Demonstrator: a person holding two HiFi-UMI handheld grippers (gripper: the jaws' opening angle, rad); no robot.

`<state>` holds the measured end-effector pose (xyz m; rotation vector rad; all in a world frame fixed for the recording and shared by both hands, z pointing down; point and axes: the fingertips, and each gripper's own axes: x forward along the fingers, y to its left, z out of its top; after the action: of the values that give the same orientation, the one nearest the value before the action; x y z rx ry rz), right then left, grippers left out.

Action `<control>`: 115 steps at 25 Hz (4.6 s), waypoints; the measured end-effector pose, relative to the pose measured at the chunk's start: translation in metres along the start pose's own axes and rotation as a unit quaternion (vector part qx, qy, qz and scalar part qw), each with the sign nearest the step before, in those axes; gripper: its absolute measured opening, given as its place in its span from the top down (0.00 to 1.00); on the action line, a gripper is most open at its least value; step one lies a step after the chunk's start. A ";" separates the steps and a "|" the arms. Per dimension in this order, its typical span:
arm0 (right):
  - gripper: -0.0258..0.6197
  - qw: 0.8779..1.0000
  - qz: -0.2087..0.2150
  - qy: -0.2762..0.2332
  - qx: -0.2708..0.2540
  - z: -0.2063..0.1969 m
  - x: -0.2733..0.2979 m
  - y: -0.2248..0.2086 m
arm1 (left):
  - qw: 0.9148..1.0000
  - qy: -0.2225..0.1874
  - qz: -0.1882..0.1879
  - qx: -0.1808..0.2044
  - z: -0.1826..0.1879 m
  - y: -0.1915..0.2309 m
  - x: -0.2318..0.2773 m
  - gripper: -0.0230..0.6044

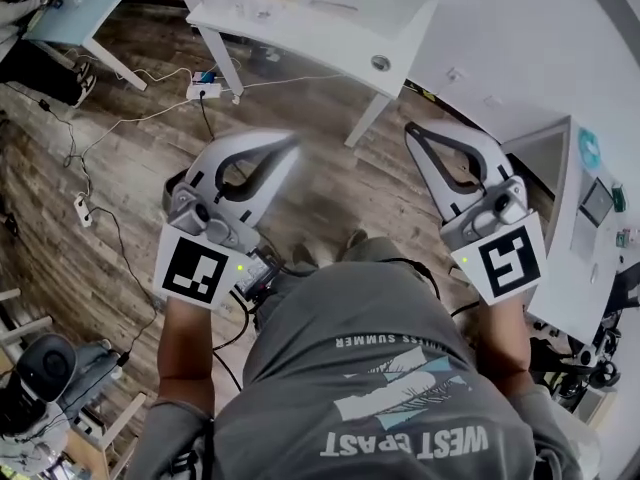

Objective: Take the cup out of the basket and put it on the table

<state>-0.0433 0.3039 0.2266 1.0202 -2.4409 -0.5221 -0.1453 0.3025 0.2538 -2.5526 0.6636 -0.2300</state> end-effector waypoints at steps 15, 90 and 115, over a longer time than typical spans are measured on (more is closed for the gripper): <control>0.94 0.995 0.014 -0.063 0.070 -0.052 0.012 -0.113 | 0.998 0.059 0.007 -0.008 -0.008 0.033 0.103 0.95; 0.94 0.997 -0.013 -0.025 0.069 -0.177 0.169 -0.390 | 0.999 0.027 -0.032 0.007 -0.096 0.228 0.373 0.95; 0.94 0.985 -0.003 0.160 0.063 -0.263 0.333 -0.457 | 0.998 0.009 -0.042 -0.050 -0.181 0.304 0.362 0.95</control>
<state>0.1458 -0.2861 0.3016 1.0713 -2.2053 -0.1887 -0.0063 -0.1836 0.2731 -2.6813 0.5873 -0.2534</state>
